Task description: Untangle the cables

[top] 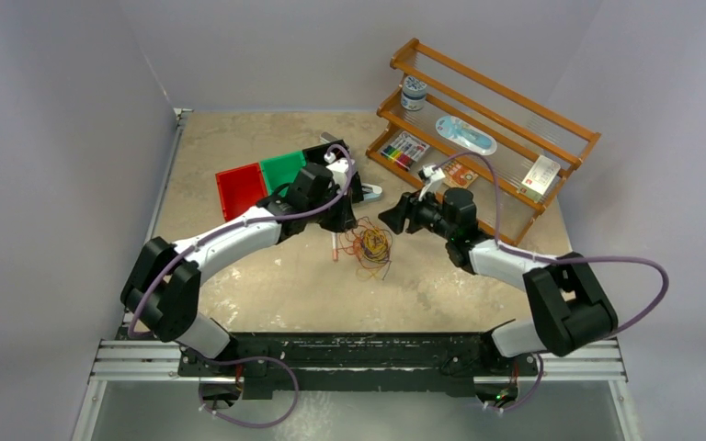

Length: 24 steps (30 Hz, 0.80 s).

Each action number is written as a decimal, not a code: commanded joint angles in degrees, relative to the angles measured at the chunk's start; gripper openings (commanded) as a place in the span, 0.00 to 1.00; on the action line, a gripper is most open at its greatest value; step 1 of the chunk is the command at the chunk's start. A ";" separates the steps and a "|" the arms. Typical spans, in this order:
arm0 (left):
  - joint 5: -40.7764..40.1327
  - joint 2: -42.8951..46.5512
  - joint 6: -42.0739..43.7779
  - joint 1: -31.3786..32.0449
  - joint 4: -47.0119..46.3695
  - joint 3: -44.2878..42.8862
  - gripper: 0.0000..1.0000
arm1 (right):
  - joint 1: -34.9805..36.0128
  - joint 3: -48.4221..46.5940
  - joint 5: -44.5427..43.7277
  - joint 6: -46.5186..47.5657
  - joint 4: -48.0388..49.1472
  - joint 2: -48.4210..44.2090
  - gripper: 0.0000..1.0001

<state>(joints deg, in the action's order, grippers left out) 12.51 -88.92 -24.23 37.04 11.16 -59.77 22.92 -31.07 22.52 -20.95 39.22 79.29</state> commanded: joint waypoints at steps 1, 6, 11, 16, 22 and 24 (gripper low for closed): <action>0.65 3.69 1.61 0.64 0.89 -3.00 0.00 | 2.14 -5.50 2.46 2.52 4.52 3.87 0.61; -0.62 4.48 1.92 0.73 1.71 -3.25 0.00 | 4.82 -8.28 4.08 2.35 6.31 7.99 0.62; -0.54 4.11 1.66 0.67 1.56 -3.42 0.00 | 5.87 -8.99 5.88 2.24 7.33 11.41 0.62; -2.03 4.15 1.79 0.68 1.76 -3.76 0.00 | 6.07 -8.80 5.66 2.05 7.89 13.20 0.60; -1.86 4.12 2.09 0.68 2.41 -4.75 0.00 | 6.09 -7.14 1.40 3.72 7.28 13.12 0.59; -1.21 4.11 2.28 0.68 2.70 -5.00 0.00 | 6.03 -6.99 -0.21 4.91 7.63 13.57 0.58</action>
<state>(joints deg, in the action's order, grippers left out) 10.85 -86.54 -22.98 37.65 14.79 -61.71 28.82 -37.95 25.71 -19.03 43.72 93.32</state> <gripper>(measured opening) 0.009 0.590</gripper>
